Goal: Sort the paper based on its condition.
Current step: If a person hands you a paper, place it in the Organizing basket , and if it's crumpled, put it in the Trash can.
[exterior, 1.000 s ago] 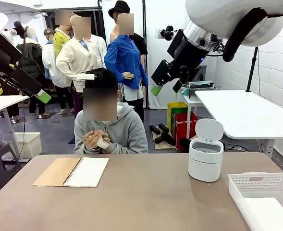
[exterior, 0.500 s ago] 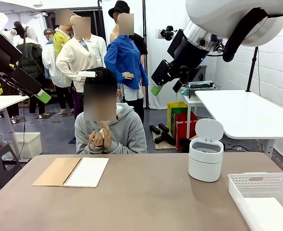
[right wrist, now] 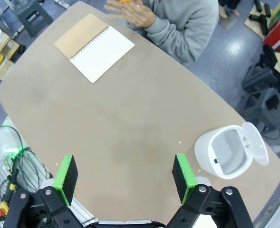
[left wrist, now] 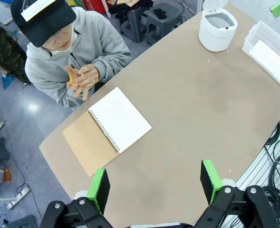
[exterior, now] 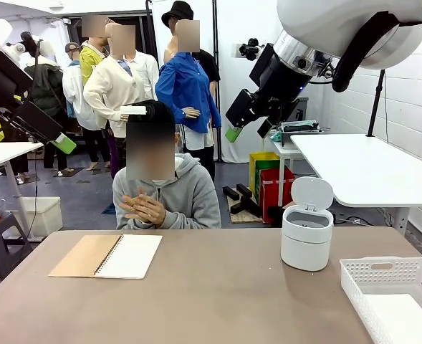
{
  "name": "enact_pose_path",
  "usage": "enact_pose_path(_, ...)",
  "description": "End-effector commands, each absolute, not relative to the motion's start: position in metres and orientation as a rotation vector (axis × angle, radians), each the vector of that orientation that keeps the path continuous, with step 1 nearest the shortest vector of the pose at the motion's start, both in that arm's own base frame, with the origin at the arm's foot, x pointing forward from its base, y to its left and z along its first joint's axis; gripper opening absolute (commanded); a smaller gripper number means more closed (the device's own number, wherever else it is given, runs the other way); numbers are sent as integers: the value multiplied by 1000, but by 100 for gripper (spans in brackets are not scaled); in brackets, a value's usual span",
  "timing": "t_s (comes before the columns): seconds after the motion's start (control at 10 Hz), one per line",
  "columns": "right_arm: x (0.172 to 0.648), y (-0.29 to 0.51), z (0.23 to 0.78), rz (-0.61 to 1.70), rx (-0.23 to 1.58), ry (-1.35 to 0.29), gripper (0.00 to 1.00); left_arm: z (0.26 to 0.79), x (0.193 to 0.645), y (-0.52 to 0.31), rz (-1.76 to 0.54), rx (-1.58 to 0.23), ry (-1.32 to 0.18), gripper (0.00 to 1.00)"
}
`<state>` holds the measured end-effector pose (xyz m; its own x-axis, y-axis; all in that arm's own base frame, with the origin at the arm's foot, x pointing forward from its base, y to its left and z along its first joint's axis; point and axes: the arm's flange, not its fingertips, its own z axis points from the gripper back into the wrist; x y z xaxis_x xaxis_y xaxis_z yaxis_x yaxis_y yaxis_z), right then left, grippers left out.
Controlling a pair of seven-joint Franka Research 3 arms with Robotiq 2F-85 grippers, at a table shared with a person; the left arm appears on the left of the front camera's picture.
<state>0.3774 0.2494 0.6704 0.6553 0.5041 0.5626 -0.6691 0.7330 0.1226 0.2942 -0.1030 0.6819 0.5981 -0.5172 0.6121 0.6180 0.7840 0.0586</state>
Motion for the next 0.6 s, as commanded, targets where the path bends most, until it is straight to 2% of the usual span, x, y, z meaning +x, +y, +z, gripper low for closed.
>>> enact_pose_path(0.0, 378, 248, 670, 675, 336, -528, 100, 682, 294, -103, -661, -165, -655, 100)
enact_pose_path(0.5, 378, 248, 670, 675, 336, -528, 100, 682, 294, -103, -661, -165, -655, 100)
